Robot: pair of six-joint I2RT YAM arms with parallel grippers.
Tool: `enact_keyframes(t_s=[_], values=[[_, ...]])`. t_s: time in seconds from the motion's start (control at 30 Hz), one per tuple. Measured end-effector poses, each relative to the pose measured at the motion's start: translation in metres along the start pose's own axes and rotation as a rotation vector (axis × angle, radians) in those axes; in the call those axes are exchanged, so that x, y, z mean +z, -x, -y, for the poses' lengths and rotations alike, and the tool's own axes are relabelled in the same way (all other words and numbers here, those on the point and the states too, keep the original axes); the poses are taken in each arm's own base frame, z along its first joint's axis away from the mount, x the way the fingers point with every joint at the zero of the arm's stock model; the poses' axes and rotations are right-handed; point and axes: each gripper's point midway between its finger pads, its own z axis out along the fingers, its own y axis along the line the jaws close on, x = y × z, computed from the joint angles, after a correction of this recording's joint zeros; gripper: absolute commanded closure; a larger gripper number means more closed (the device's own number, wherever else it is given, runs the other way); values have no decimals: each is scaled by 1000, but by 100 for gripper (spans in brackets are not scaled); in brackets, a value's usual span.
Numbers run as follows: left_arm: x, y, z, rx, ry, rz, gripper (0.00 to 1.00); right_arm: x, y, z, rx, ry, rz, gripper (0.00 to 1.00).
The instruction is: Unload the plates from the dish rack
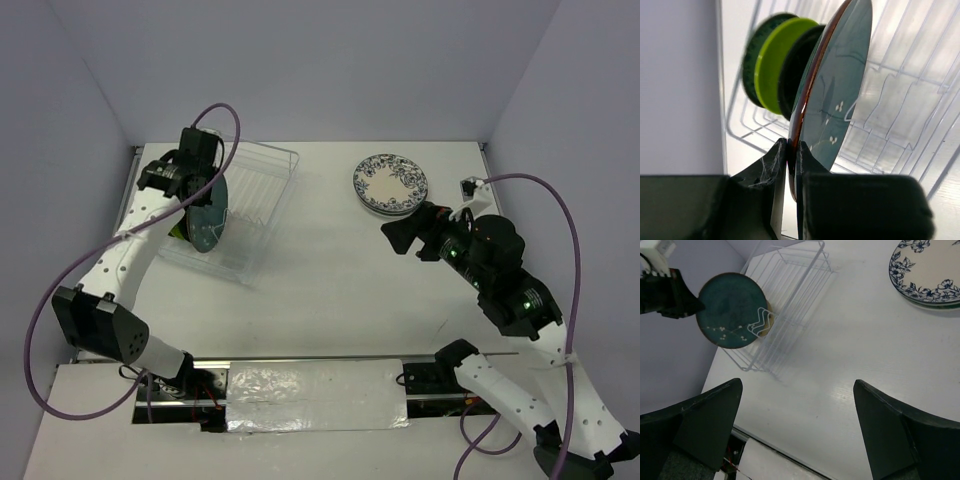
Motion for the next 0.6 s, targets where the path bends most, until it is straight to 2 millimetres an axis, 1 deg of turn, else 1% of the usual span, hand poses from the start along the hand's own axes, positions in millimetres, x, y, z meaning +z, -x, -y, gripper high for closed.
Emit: enact_keyframes(t_s=[0.07,0.2,0.27,0.33,0.4,0.47,0.53,0.6], values=[[-15,11,-8,-10,4,24,100,4,-2,2,2,-9,-12,0],[-54,33,-22,-47,-5,112,100,10,-7,1,10,8,-23,0],[-76,42,-24,-90,-44,169,100,15,-14,-6,13,64,-37,0],[-99,49,-19,-142,-126,231,100,20,-21,-18,9,146,-57,0],[-122,47,-10,-193,-235,289,100,27,-26,-33,1,249,-78,0],[-144,38,1,-252,-358,338,100,35,-27,-47,-8,327,-95,0],[-164,28,14,-313,-485,382,100,44,-27,-53,-16,361,-110,0],[-179,17,29,-369,-610,411,100,58,-30,-53,-16,364,-136,1]])
